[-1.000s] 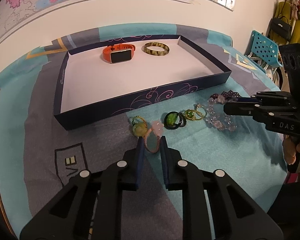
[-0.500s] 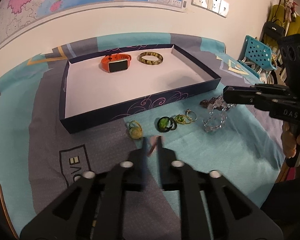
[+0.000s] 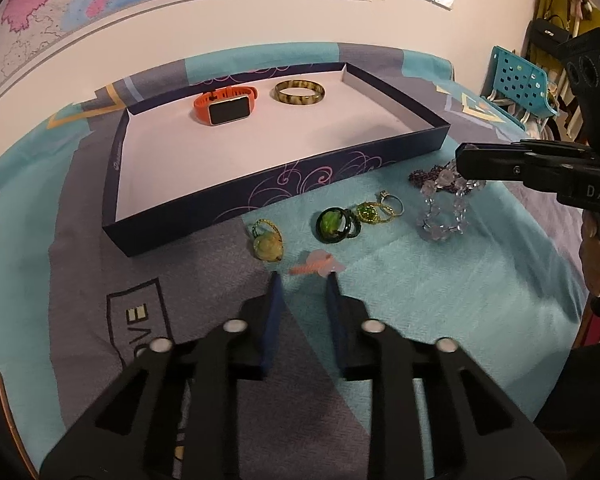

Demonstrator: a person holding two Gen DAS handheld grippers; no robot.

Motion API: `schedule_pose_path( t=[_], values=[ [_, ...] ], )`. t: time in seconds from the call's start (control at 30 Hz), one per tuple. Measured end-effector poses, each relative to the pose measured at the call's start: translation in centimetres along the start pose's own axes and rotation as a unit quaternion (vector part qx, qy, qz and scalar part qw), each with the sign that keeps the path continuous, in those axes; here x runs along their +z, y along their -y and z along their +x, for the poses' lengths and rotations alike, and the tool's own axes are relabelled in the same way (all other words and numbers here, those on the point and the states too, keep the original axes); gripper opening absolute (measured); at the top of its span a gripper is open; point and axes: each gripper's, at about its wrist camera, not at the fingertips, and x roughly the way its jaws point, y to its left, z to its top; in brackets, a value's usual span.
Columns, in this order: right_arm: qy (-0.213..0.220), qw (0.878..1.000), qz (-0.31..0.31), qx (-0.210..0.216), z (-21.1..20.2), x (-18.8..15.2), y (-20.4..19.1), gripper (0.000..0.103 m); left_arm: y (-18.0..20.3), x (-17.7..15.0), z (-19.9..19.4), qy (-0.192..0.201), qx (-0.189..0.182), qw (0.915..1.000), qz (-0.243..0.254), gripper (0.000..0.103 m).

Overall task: Organize jewelry
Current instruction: 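Grasp the pink ring with the left gripper while the right holds the crystal bracelet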

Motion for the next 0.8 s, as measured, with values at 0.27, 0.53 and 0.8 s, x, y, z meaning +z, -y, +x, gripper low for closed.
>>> schedule_pose_path(
  t=[0.27,0.53,0.8],
  values=[
    [-0.001,1.0,0.003,0.002,0.1,-0.2,0.0,0.008,-0.4,0.2,-0.2,0.009,0.004,0.9999,-0.01,0.033],
    [-0.003,1.0,0.008,0.004,0.3,-0.3,0.2,0.008,0.0,0.8,-0.1,0.013,-0.013,0.9998,0.001,0.034],
    [-0.006,1.0,0.011,0.007,0.5,-0.4,0.4,0.008,0.0,1.1,0.7,0.001,-0.02,0.9998,-0.009,0.033]
  ],
)
